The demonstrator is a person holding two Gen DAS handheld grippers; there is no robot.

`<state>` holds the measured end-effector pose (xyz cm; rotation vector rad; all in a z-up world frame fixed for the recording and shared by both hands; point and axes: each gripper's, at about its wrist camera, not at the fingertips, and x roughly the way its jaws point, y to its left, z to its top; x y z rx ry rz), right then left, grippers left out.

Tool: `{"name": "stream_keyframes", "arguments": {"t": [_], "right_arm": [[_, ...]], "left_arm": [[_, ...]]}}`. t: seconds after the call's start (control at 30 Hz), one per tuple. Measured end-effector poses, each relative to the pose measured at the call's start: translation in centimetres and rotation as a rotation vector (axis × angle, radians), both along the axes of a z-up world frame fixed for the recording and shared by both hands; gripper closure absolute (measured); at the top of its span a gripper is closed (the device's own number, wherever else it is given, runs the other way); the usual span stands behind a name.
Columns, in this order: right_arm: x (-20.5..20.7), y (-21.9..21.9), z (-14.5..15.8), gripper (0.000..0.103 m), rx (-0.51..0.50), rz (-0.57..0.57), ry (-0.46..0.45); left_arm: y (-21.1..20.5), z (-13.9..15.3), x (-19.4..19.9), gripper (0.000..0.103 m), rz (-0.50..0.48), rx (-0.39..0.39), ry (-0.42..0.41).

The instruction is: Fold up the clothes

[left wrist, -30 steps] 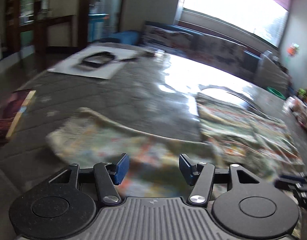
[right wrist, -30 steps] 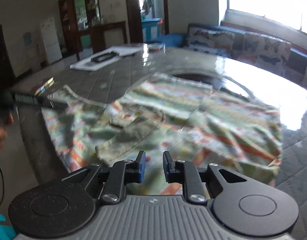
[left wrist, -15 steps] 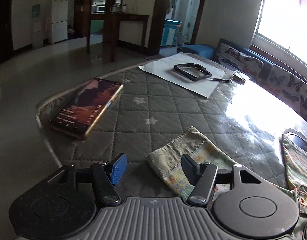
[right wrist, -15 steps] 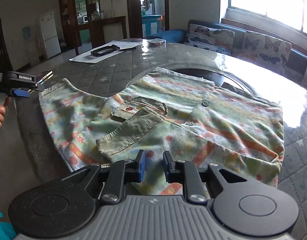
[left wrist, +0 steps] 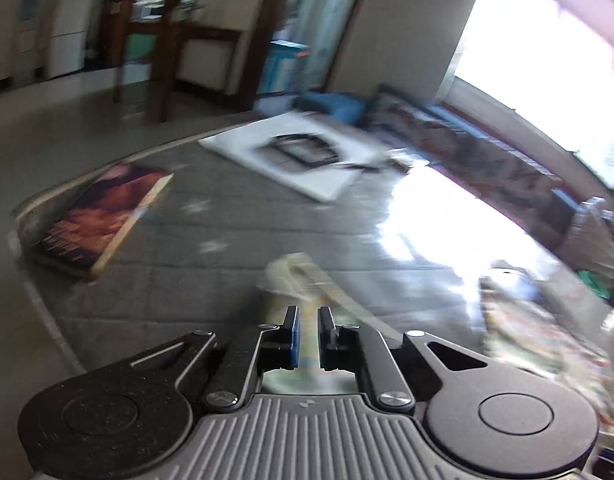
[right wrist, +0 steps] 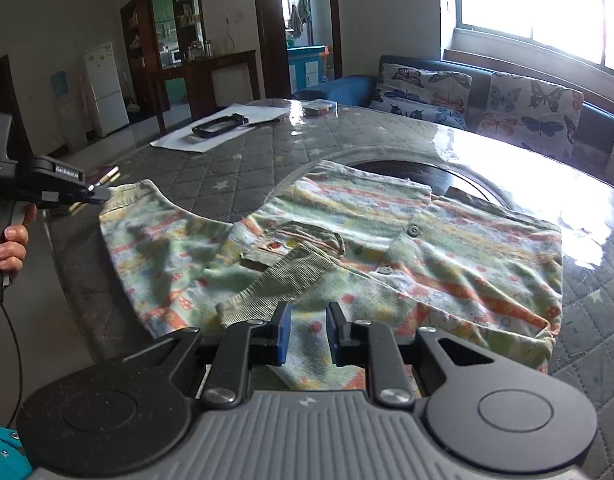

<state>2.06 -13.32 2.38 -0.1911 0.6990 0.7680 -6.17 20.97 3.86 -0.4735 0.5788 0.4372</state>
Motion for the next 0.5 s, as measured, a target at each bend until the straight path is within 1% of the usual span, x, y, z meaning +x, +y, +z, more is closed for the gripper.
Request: {"name": "stream_keyframes", "arguments": {"t": [0.17,0.23,0.3,0.37,0.43,0.5], "right_arm": [[0.0,-0.5,0.6,0.085,0.027,-0.008,0.003],[0.0,-0.8,0.8,0.085,0.034,-0.014,0.007],[0.0,-1.1,0.9,0.085,0.03,-0.023,0.001],[-0.1,-1.4,0.9,0.083,0.027,-0.026,0.002],[-0.1,-1.6,0.8,0.078,0.02,-0.032,-0.001],[0.0,-1.7,0.6,0.078,0.02,-0.035,0.006]], "left_arm": [[-4.6,1.6,1.1,0.094,-0.164,-0.007,-0.072],[-6.3,1.8,1.6,0.092,-0.203,0.007,-0.081],[-7.3,1.5,2.2,0.089,-0.201,0.042,-0.05],[-7.3,0.9,2.3,0.071,-0.164,0.064,-0.015],[-6.1,0.4,1.7,0.069,-0.097,0.084,0.004],[-4.9,-0.2,1.2,0.068,-0.029,0.104,0.023]]}}
